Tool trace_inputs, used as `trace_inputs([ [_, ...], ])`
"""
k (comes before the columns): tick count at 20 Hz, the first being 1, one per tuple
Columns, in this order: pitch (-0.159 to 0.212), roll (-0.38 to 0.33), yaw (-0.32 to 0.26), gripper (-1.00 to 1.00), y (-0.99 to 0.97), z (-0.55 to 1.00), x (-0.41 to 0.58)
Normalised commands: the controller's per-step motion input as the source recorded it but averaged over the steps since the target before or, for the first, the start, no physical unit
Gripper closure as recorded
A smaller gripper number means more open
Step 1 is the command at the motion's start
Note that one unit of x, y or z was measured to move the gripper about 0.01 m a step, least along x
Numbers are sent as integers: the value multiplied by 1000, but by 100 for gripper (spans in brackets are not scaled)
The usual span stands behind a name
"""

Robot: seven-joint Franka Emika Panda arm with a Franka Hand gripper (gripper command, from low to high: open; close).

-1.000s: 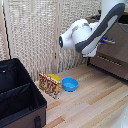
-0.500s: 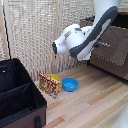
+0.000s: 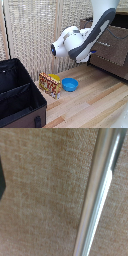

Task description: With caution, bring your gripper towards the upper drawer's hold. Grasp the drawer hold tightly with your gripper tool. Pull the drawer in your direction to reveal the contents of the top drawer.

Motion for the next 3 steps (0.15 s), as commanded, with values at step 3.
trace_inputs([
  [3,34,-14,0,-100,532,0,388],
])
